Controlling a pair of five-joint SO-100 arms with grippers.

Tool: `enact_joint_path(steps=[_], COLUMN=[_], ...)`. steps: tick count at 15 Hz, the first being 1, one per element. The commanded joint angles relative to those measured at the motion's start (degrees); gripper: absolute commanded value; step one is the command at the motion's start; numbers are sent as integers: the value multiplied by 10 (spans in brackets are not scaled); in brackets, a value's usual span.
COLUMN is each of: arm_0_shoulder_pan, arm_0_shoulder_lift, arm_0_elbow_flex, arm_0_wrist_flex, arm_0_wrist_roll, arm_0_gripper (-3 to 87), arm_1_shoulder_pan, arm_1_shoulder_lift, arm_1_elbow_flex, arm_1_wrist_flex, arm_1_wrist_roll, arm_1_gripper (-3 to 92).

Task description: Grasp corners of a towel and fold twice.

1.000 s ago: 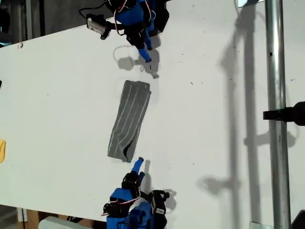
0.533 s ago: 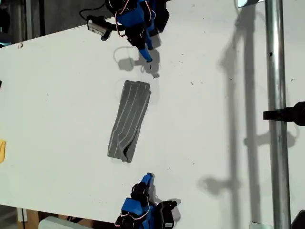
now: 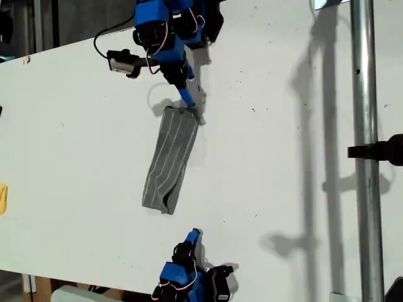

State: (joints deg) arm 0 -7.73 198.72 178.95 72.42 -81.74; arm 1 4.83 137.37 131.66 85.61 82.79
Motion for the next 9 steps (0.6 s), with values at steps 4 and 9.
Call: enact_joint_path(steps=[4, 9], arm_0_shoulder_pan=[6, 11], arm_0_shoulder_lift=[4, 4], arm_0_elbow_flex=[2, 2], arm_0_wrist_flex=[4, 4], arm_0_wrist_roll=[-8, -8], arm_0_gripper=[-26, -26], arm_1_shoulder_pan=[142, 110], arm_1_shoulder_lift=[-235, -553], arm_1_elbow_flex=[-39, -233], arm_1_wrist_flex=[-196, -201], arm_1_wrist_roll=[-14, 42], arm_1_gripper=[417, 411])
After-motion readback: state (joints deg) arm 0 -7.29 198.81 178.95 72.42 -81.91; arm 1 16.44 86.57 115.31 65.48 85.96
